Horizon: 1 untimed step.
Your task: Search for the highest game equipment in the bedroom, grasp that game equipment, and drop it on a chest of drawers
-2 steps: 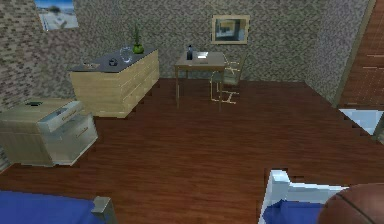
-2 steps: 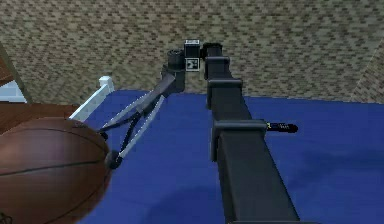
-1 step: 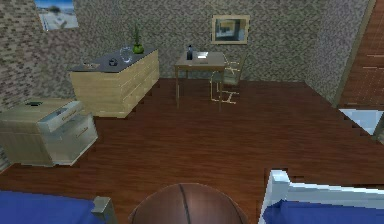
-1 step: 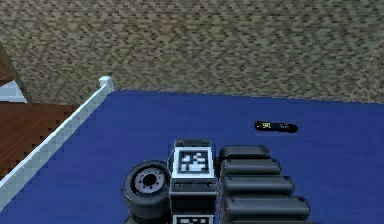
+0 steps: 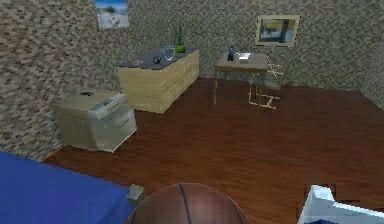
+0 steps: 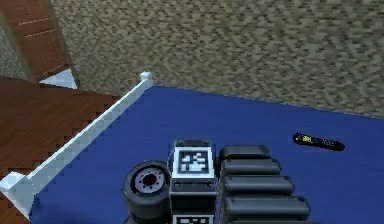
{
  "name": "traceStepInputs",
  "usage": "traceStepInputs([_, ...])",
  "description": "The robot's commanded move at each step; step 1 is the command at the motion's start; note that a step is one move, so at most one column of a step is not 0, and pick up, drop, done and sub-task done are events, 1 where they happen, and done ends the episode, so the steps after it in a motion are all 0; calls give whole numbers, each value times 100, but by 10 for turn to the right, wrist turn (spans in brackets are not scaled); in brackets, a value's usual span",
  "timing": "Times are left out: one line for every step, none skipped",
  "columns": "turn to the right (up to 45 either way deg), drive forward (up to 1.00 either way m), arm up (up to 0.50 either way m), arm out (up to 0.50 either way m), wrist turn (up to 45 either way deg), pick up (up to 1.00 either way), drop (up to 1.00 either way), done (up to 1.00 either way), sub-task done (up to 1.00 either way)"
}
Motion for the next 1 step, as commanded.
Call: traceStepInputs([0, 100, 0, 0, 0, 0, 0, 0, 0])
